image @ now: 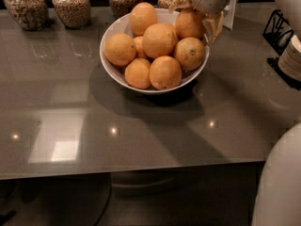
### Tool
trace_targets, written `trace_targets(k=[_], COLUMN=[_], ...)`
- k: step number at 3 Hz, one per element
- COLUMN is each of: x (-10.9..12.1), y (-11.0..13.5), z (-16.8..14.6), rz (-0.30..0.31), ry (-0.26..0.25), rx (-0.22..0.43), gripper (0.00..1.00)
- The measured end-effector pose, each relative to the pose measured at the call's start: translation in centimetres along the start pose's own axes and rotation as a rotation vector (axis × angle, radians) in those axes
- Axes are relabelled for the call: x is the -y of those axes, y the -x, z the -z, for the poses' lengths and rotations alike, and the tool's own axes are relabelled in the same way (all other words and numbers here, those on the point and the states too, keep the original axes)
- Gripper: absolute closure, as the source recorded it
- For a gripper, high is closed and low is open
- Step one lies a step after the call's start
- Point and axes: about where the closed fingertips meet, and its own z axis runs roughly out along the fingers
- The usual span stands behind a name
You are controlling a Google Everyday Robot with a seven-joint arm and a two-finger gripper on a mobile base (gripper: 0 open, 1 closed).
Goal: Pick orange from white bowl
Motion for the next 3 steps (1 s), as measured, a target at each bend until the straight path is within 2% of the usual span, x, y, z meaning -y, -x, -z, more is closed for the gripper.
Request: trace_targets(k=[3], x=[0.47], y=[0.35], z=[0.73], rz=[0.021], ry=[0.007], rx=[-0.029], gripper=[0.99])
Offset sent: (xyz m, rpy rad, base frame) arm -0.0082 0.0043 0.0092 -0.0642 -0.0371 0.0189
